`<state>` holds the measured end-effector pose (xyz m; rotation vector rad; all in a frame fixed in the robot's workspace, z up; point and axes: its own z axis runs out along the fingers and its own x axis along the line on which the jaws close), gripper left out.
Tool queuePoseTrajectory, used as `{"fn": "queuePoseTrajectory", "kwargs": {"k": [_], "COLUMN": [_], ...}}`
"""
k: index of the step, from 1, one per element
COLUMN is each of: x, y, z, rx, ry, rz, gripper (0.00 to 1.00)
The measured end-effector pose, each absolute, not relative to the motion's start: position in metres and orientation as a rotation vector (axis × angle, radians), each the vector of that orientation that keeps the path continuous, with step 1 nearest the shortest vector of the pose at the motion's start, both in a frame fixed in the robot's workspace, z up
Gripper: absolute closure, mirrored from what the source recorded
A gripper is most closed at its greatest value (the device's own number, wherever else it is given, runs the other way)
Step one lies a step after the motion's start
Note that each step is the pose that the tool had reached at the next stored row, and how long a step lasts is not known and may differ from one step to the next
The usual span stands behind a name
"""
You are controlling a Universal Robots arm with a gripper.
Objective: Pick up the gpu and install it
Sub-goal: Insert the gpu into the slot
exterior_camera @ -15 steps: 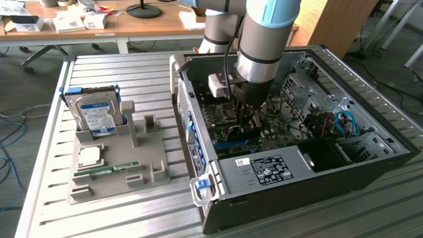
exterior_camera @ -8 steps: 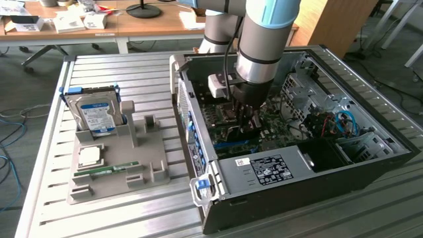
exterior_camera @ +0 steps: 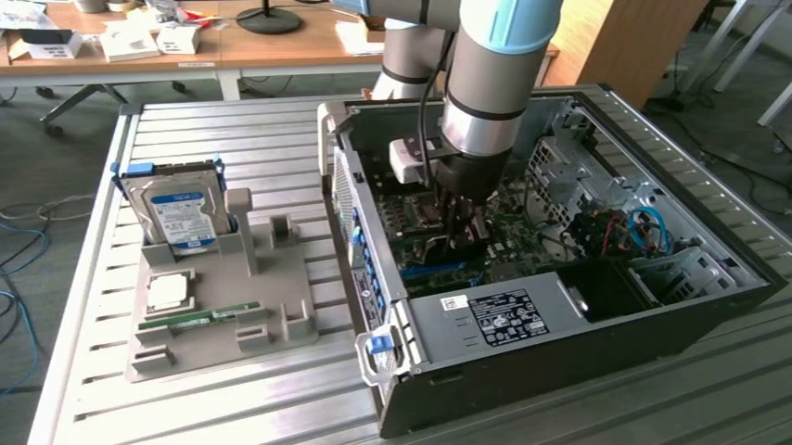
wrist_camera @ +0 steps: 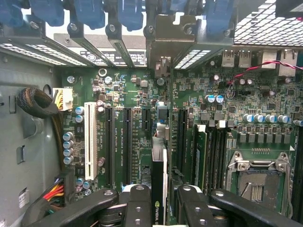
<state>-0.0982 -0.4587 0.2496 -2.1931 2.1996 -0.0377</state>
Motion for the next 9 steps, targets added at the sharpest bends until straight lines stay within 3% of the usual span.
{"fn": "queuePoseTrajectory", "kwargs": {"k": [9], "x": [-0.0996], "y": [-0.4588], "z": [0.2490], "rx": [-2.192], "ry": [2.199], "rz": [-0.039], "gripper": [0.74]}}
